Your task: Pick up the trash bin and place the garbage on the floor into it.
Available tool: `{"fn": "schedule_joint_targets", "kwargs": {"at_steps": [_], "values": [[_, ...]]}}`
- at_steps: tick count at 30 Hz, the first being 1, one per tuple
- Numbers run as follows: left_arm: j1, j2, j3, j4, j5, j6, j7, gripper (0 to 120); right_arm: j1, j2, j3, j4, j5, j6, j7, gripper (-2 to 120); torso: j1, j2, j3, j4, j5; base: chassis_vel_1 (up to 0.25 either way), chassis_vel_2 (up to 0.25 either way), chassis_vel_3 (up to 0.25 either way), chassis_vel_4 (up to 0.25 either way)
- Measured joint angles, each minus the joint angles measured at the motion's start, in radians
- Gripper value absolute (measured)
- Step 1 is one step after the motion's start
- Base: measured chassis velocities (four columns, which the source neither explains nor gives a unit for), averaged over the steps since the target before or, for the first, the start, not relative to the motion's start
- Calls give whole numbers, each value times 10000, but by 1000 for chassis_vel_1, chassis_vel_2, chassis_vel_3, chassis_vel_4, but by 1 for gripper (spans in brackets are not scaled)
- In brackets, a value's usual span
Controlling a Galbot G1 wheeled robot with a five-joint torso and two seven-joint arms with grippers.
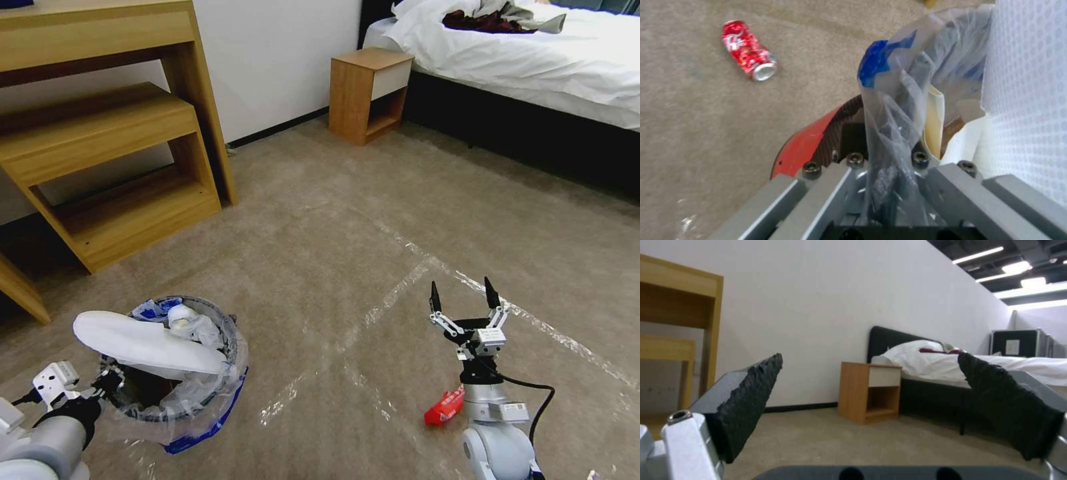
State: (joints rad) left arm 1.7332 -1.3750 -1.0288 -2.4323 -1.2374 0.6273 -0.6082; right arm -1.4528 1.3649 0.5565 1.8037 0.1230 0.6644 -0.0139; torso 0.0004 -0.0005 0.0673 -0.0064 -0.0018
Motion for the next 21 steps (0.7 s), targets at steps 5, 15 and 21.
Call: {"fn": "schedule_joint_targets", "kwargs": {"at_steps": [5,15,21], "values": [[-21,19,-7,8,-12,-4,0,0,14,13,2,-47,1,19,-46,100,0,0,0,1,-3,-154,163,159,-157],[-67,96,-1,86,-31,-6,-1,0,61,73,-3,-208,-92,38,-27,100,0,0,0,1,1,-184,189,175,-181],[-103,135,-6,122,-47,-10,0,0,191,58,-24,-518,-307,-29,509,100,2,0,3,0,1,-162,159,180,-165]]}}
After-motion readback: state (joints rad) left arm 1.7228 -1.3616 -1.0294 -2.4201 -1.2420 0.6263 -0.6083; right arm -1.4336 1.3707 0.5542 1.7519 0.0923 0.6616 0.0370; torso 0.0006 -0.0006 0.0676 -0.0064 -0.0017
